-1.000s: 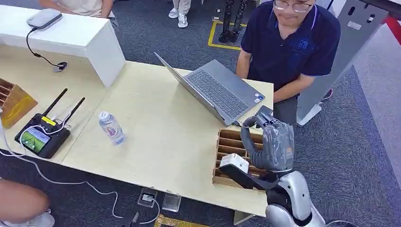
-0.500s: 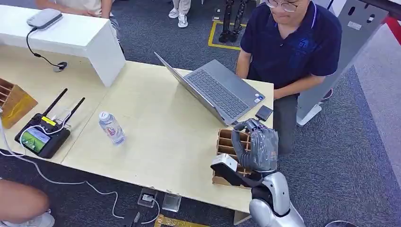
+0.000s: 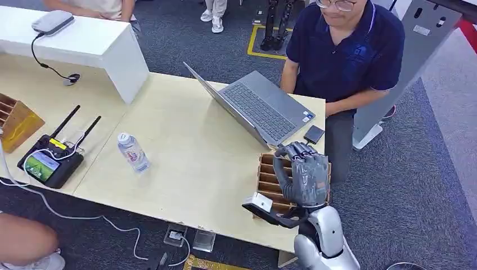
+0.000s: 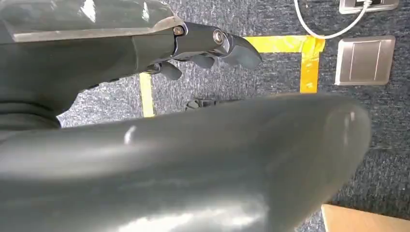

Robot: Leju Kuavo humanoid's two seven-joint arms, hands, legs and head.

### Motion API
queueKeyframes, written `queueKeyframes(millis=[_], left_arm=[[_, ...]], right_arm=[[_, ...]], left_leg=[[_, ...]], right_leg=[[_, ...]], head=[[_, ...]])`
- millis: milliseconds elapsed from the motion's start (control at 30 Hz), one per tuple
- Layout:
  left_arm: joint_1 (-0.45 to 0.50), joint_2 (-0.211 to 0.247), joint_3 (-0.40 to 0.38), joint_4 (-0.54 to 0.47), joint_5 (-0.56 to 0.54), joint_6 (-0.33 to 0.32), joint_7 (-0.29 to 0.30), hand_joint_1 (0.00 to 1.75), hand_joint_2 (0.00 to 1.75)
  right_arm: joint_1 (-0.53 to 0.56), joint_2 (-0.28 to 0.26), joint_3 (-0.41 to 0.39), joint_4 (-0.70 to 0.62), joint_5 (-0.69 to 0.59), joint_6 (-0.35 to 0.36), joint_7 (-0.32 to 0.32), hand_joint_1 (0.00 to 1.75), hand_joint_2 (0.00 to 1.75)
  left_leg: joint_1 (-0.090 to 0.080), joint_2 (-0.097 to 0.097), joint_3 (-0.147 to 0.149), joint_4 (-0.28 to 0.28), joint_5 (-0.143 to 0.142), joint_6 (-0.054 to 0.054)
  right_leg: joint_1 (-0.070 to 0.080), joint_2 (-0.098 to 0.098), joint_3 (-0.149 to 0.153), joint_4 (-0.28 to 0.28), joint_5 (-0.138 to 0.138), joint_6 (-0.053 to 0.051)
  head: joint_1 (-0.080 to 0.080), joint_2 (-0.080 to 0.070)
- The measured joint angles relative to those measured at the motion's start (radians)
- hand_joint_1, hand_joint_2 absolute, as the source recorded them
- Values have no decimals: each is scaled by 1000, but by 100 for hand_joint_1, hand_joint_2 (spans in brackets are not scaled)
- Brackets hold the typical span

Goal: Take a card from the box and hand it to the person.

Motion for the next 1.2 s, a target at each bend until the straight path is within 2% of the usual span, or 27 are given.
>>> queueKeyframes(millis=[167, 333, 533, 800, 1200], left_arm=[[2, 0, 0, 0, 0, 3, 2, 0, 0], [3, 0, -1, 0, 3, 3, 3, 0, 0], [3, 0, -2, 0, 4, 3, 4, 0, 0], [2, -1, -3, 0, 5, 3, 4, 0, 0], [2, -1, -5, 0, 6, 1, 13, 0, 0]], right_arm=[[20, 50, -119, -37, 72, -1, -67, 145, 175], [33, 88, -231, -62, 81, -2, -83, 145, 175], [41, 128, -327, -74, 88, -2, -95, 145, 175], [48, 159, -393, -74, 83, -2, -102, 145, 175], [52, 183, -426, -74, 69, -2, -106, 145, 175]], left_leg=[[0, 0, 0, 0, 0, 0], [0, 0, 0, 0, 0, 0], [0, 0, 0, 1, 0, 0], [0, 1, 0, 1, 0, 0], [0, 1, 0, 1, 0, 0]], right_leg=[[0, 0, 0, 0, 0, 0], [0, 0, 0, 0, 0, 0], [0, 0, 0, 0, 0, 0], [0, 1, 0, 0, 0, 0], [0, 1, 0, 0, 0, 0]], head=[[0, 0], [0, 0], [0, 0], [0, 0], [0, 0]])
